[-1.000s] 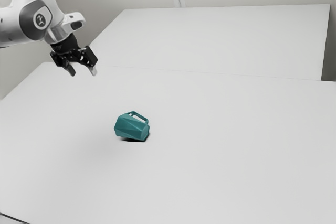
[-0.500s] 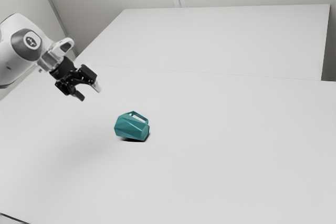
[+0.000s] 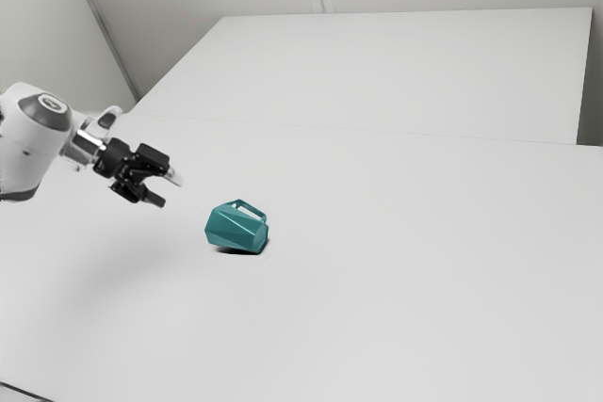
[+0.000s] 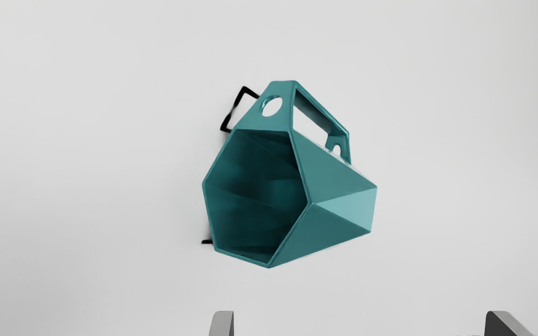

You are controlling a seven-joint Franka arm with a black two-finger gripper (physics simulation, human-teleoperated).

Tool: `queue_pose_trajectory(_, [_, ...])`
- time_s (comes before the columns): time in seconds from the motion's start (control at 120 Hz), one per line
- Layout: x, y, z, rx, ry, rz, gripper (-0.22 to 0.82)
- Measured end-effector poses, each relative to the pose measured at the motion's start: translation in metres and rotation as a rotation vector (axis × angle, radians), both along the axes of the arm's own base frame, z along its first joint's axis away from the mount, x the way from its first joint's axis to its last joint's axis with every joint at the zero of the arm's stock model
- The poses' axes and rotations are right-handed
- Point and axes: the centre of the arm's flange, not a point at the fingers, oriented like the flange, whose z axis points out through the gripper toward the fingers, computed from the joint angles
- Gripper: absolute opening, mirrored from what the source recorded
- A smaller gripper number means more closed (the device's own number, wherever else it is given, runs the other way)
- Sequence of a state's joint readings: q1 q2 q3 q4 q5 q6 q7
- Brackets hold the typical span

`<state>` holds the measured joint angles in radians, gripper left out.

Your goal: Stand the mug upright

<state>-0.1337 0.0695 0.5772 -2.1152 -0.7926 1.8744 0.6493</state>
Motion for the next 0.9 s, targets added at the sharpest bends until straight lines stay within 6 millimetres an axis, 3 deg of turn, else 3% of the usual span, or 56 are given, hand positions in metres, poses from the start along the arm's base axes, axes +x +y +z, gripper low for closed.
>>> queue_pose_trajectory(0.175, [0.011, -0.017, -0.032, -0.052, -0.012, -0.055, 0.58])
queue_pose_trajectory(0.475, [0.019, -0.006, -0.073, -0.115, -0.032, -0.116, 0.57])
queue_pose_trajectory(0.9, [0.045, -0.022, -0.094, -0.139, -0.099, -0.225, 0.56])
